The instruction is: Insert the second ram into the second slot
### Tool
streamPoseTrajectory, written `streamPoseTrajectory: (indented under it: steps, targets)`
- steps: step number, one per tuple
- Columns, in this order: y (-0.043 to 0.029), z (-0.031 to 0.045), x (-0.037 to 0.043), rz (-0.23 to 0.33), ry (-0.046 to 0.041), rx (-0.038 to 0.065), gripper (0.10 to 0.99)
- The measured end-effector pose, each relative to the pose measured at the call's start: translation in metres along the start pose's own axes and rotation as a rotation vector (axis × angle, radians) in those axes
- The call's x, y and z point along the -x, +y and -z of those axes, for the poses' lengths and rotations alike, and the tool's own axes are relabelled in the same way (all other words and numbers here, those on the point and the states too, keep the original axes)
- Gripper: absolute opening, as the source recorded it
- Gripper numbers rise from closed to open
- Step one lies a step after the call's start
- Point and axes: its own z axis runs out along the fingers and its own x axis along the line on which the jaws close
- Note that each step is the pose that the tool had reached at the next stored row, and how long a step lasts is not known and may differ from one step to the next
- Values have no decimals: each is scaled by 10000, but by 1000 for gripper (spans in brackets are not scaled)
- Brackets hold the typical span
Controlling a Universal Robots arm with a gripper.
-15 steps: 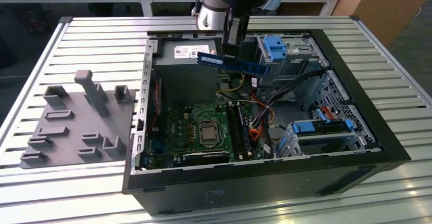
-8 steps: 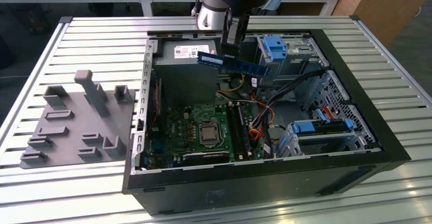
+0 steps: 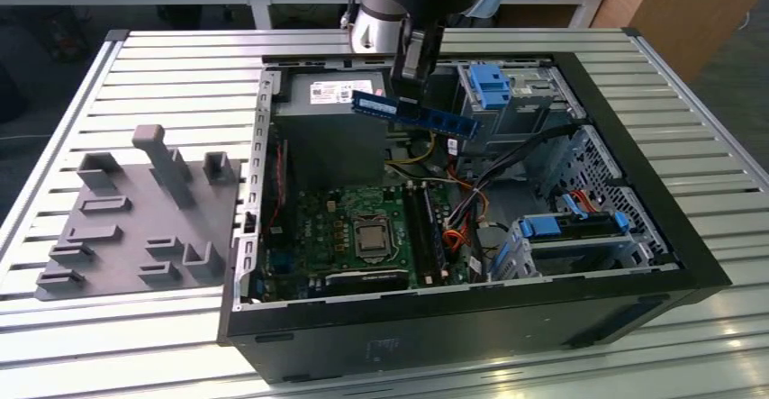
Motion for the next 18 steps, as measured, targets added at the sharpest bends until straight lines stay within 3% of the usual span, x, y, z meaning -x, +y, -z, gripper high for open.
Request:
streamPoseTrajectory:
  steps: [11,18]
  targets:
    - [0,0,0,-423,-14,-5,137]
    - [0,-3,0,-1289,-18,-25,137]
